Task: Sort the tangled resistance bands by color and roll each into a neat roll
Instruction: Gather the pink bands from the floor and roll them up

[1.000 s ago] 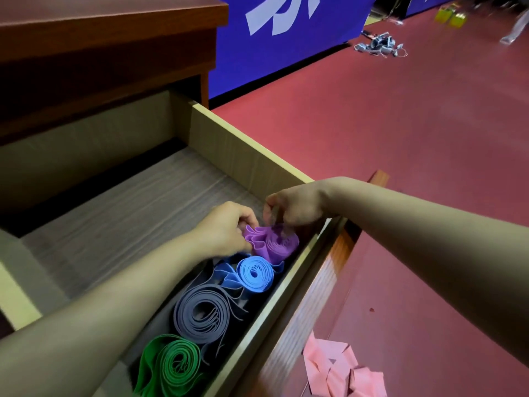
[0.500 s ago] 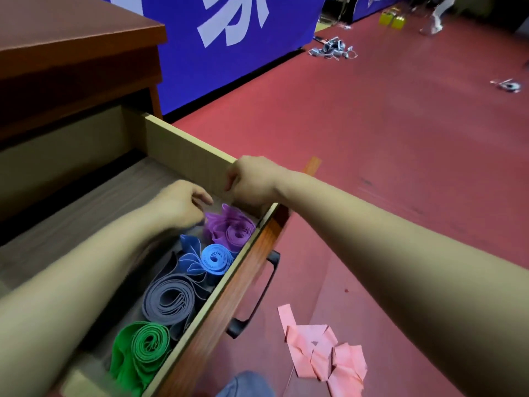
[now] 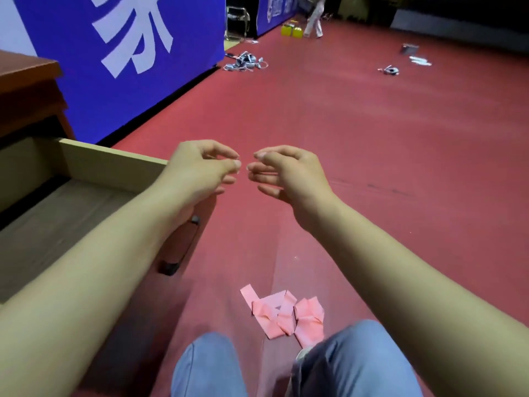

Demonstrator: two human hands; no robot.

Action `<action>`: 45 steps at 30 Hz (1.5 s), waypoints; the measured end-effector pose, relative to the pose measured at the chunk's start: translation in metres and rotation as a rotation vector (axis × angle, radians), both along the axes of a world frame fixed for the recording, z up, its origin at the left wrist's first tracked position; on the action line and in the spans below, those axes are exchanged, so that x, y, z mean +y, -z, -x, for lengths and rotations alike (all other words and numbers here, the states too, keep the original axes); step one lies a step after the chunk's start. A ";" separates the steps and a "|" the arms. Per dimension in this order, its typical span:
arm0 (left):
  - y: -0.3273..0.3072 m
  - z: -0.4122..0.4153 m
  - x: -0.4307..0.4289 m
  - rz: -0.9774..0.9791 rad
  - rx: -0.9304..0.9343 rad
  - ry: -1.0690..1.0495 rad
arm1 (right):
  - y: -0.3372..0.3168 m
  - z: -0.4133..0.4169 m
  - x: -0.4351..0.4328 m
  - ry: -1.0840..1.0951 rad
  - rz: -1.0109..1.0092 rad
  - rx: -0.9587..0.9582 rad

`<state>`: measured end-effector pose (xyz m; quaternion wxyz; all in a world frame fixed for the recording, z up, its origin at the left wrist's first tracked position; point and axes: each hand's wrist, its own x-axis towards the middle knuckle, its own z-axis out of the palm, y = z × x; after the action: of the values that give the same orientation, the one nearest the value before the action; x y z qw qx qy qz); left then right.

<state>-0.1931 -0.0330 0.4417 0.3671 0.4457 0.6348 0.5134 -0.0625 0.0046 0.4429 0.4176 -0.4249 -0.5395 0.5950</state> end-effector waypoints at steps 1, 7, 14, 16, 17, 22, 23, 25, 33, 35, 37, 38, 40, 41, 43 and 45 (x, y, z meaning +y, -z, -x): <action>-0.001 -0.015 -0.005 0.019 0.001 0.047 | -0.003 -0.018 -0.009 0.018 -0.001 -0.017; 0.010 -0.105 -0.036 0.107 -0.058 0.181 | 0.002 -0.126 -0.055 0.079 0.040 -0.138; 0.053 -0.177 -0.037 0.244 -0.076 0.166 | 0.067 -0.231 -0.065 0.145 0.239 -0.207; 0.076 -0.188 -0.029 0.298 -0.070 0.149 | 0.097 -0.247 -0.059 0.149 0.318 -0.242; 0.093 -0.194 -0.022 0.340 -0.066 0.141 | 0.116 -0.254 -0.053 0.145 0.365 -0.258; 0.175 -0.202 0.014 0.508 -0.051 0.145 | 0.193 -0.270 -0.016 0.166 0.533 -0.305; 0.189 -0.201 0.020 0.530 -0.048 0.141 | 0.204 -0.270 -0.011 0.168 0.559 -0.315; 0.228 -0.201 0.055 0.596 -0.017 0.166 | 0.242 -0.270 0.015 0.183 0.640 -0.322; 0.414 -0.207 0.143 0.797 0.045 0.231 | 0.417 -0.240 0.105 0.174 0.848 -0.436; 0.466 -0.211 0.150 0.847 0.068 0.225 | 0.462 -0.232 0.117 0.154 0.889 -0.464; 0.510 -0.216 0.153 0.887 0.063 0.221 | 0.504 -0.228 0.124 0.154 0.917 -0.492; 0.530 -0.219 0.153 0.911 0.056 0.224 | 0.523 -0.226 0.126 0.154 0.929 -0.515; 0.560 -0.227 0.152 0.953 0.057 0.236 | 0.555 -0.224 0.128 0.166 0.931 -0.538; 0.568 -0.230 0.152 0.950 0.071 0.253 | 0.563 -0.224 0.128 0.169 0.918 -0.542; 0.587 -0.237 0.150 0.937 0.110 0.288 | 0.582 -0.223 0.126 0.167 0.924 -0.552; 0.595 -0.244 0.149 0.943 0.077 0.285 | 0.589 -0.224 0.126 0.172 0.920 -0.562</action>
<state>0.0513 0.1160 -0.1536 0.5718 0.3322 0.7437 0.0982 0.1613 0.1302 -0.1465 0.0755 -0.7489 -0.2776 0.5970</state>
